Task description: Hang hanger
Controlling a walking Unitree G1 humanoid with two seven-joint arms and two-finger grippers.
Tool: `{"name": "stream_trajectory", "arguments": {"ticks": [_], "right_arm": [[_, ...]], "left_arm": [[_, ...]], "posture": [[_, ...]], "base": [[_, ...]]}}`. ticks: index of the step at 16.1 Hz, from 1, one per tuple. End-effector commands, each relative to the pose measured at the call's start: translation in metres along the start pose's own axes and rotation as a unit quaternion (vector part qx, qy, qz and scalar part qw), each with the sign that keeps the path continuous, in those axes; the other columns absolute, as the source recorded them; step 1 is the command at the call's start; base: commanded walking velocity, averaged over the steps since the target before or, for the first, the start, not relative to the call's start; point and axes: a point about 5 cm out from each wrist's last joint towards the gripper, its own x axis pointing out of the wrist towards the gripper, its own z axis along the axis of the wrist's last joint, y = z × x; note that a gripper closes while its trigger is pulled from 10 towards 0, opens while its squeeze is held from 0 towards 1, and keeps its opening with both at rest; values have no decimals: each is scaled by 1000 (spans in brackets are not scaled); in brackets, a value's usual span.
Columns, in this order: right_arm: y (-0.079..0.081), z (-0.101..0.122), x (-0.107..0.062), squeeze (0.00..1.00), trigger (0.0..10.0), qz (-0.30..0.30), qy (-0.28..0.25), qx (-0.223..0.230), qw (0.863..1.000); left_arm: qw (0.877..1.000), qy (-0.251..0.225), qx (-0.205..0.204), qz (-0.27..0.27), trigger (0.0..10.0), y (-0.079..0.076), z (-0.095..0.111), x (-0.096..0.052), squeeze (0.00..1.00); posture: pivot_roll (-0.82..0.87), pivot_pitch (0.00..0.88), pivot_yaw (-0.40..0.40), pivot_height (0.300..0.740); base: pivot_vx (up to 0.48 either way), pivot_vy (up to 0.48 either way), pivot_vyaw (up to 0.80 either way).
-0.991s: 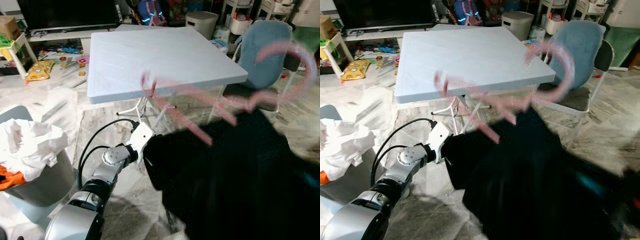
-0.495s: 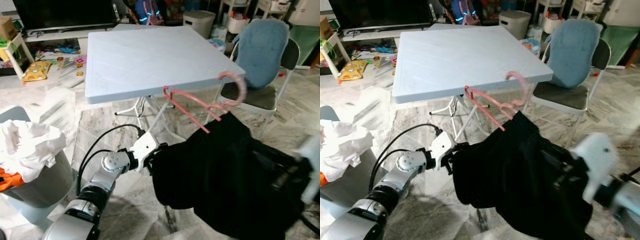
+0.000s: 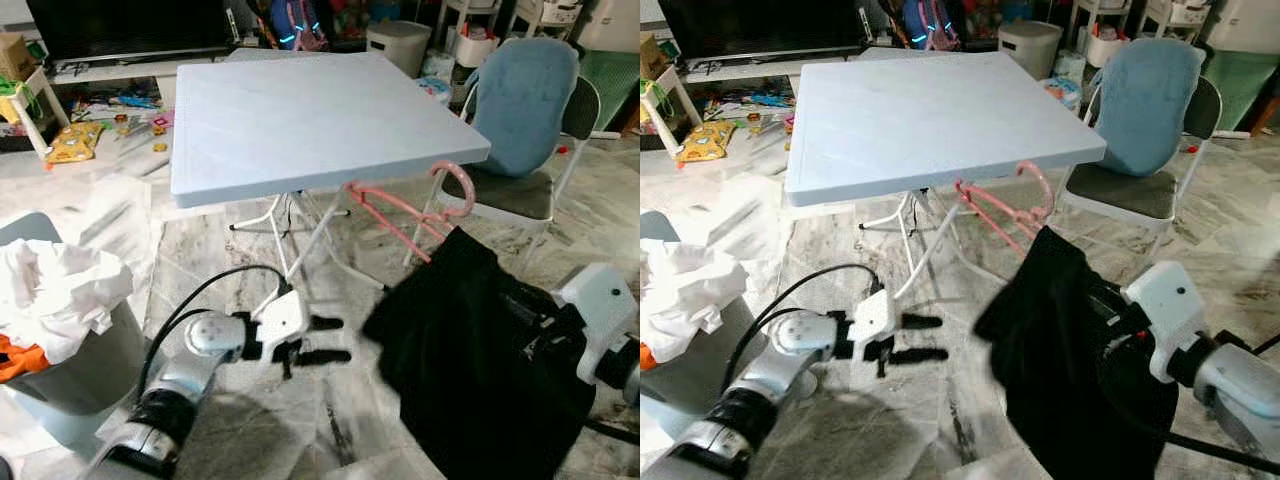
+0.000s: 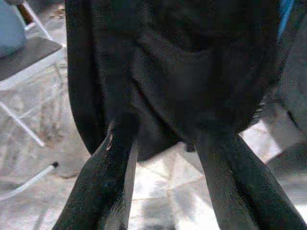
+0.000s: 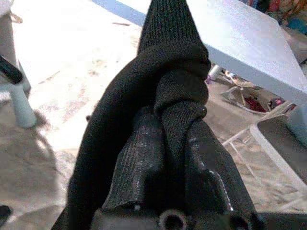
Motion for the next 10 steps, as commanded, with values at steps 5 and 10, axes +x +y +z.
{"name": "stream_trajectory", "arguments": {"ticks": [5,10], "right_arm": [[7,-14,-8,0,10000,127,50,-81,987],[-9,-16,-27,0,10000,175,84,-125,973]], "left_arm": [[996,-56,21,-70,10000,3,38,-8,1000],[995,-23,9,-92,10000,10,36,-22,1000]], "posture": [[-36,0,-29,740],[-34,0,-26,740]], "base": [[0,0,0],[0,0,0]]}}
